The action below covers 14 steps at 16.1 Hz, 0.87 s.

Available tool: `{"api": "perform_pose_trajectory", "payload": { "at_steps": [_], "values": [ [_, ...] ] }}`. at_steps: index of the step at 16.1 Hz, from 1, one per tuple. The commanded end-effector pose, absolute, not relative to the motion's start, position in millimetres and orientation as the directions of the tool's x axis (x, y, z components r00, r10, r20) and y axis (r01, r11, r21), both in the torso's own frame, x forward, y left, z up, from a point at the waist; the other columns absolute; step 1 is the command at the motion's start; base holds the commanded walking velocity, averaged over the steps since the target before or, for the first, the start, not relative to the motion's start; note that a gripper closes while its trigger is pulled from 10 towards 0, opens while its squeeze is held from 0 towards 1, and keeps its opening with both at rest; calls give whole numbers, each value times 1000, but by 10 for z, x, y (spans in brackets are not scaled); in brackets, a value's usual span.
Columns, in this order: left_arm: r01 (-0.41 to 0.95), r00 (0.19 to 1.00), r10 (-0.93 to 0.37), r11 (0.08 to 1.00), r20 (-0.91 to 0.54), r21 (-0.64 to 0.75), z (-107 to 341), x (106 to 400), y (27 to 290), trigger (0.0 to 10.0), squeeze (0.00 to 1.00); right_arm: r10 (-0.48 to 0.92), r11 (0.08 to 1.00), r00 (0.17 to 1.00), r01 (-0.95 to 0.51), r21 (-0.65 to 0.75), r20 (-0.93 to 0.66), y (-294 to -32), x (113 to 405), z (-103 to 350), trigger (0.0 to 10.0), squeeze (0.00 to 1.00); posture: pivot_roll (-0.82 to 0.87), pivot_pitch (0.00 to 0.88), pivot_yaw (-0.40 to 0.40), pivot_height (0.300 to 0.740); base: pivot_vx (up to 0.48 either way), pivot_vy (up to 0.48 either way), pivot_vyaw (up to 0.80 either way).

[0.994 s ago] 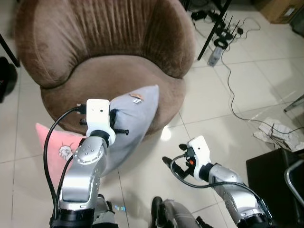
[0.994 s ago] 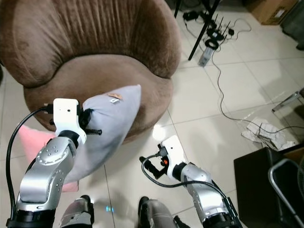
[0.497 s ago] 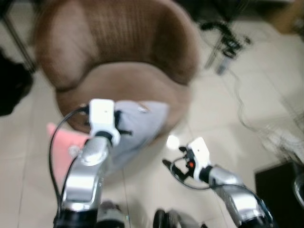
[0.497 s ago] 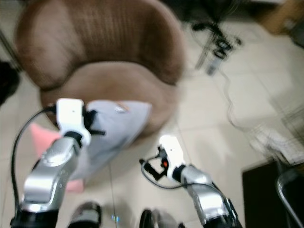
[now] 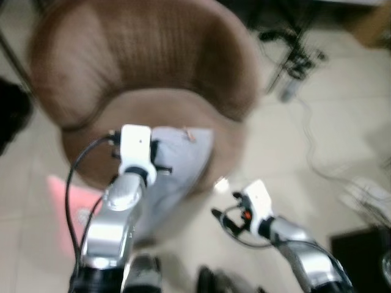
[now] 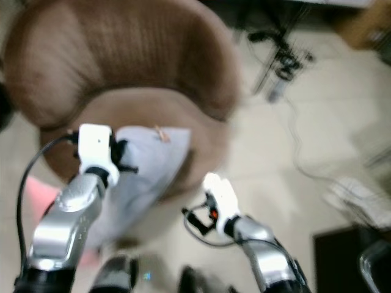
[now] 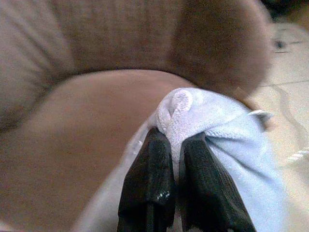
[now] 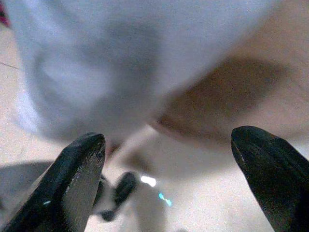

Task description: Move the pillow to the sofa from floor

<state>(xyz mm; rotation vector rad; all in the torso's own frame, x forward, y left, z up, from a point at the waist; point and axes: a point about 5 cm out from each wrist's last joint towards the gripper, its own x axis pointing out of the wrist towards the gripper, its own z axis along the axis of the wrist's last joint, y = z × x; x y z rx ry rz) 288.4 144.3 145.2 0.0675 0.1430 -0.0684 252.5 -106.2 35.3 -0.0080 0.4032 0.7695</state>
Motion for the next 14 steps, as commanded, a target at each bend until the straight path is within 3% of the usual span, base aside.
{"api": "perform_pose_trajectory", "payload": {
  "at_steps": [1, 6, 12, 14],
  "values": [
    [84, 994, -79, 995, -71, 61, 1599, 2911, 1394, 0, 0, 670, 723, 643, -679, 129, -373, -1107, 2489, 340, 10000, 0, 85, 248, -152, 740, 394, 0, 0],
    [64, 998, -61, 994, -33, 87, 1715, 2994, 1495, 0, 0, 674, 719, 637, -682, 133, -375, -1074, 2492, 340, 10000, 0, 86, 245, -146, 740, 0, 0, 0],
    [-15, 999, 8, 989, 47, 147, 2089, 3322, 1922, 0, 0, 674, 720, 640, -680, 139, -368, -1070, 2460, 364, 10000, 0, 74, 238, -127, 740, 0, 0, 0],
    [0, 1000, -4, 989, 27, 148, 2031, 3332, 1887, 0, 0, 670, 726, 647, -674, 139, -364, -1047, 2487, 386, 10000, 0, 66, 240, -124, 740, 212, 0, 0]
  ]
}}
